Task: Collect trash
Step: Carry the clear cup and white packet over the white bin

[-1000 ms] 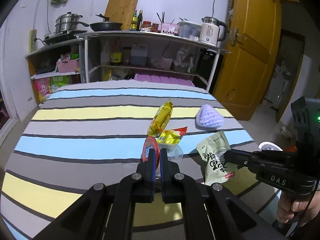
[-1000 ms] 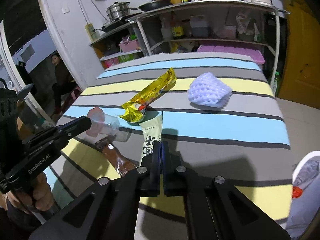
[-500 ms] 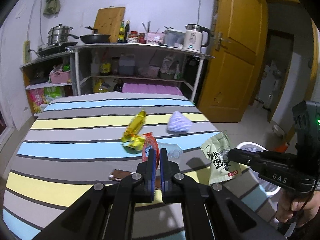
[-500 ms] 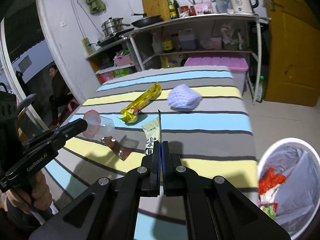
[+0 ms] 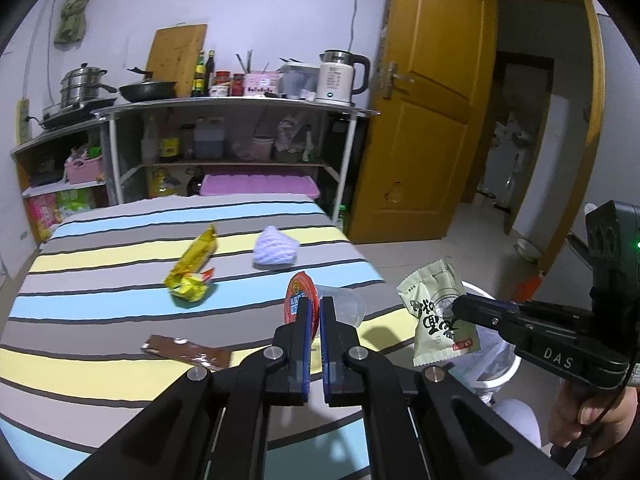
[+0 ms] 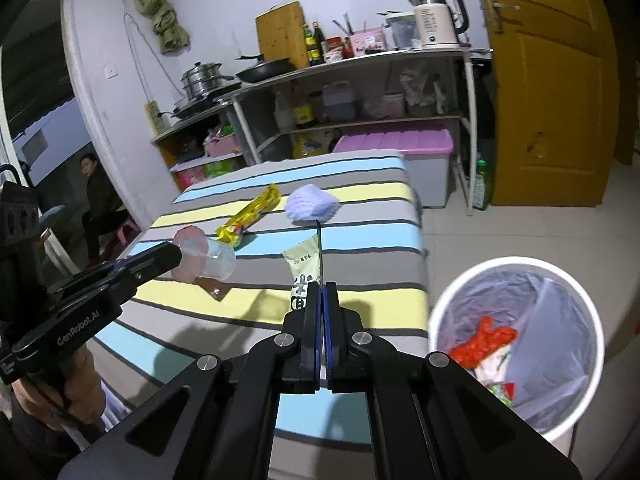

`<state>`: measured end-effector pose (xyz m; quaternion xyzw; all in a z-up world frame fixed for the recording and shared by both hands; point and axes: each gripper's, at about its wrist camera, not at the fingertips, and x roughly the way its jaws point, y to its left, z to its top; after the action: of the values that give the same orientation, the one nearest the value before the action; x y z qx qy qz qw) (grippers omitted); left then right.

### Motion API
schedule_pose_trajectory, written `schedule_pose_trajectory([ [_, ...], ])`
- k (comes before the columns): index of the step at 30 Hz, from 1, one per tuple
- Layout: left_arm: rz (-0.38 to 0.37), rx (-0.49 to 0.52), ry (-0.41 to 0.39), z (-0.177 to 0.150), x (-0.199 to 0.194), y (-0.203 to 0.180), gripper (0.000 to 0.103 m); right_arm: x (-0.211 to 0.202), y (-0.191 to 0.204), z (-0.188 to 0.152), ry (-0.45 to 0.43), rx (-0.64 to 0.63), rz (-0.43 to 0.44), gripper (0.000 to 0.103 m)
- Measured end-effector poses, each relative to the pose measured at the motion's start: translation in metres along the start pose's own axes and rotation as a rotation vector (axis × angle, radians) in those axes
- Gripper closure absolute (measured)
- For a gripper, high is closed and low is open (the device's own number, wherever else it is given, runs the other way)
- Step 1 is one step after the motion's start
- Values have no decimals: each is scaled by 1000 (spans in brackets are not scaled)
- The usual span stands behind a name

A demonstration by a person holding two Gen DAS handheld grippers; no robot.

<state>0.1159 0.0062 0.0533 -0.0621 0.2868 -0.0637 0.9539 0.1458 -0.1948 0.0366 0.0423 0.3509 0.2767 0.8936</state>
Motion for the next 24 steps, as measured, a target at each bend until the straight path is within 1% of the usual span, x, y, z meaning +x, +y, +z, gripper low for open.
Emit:
schedule_pose_trajectory([
  [10, -60, 38, 16, 6, 15, -33, 100, -21, -32, -11, -20, 49, -54, 102],
  [24, -140, 102, 66, 12, 57, -86, 100, -37, -93, -27, -26, 156, -133, 102],
])
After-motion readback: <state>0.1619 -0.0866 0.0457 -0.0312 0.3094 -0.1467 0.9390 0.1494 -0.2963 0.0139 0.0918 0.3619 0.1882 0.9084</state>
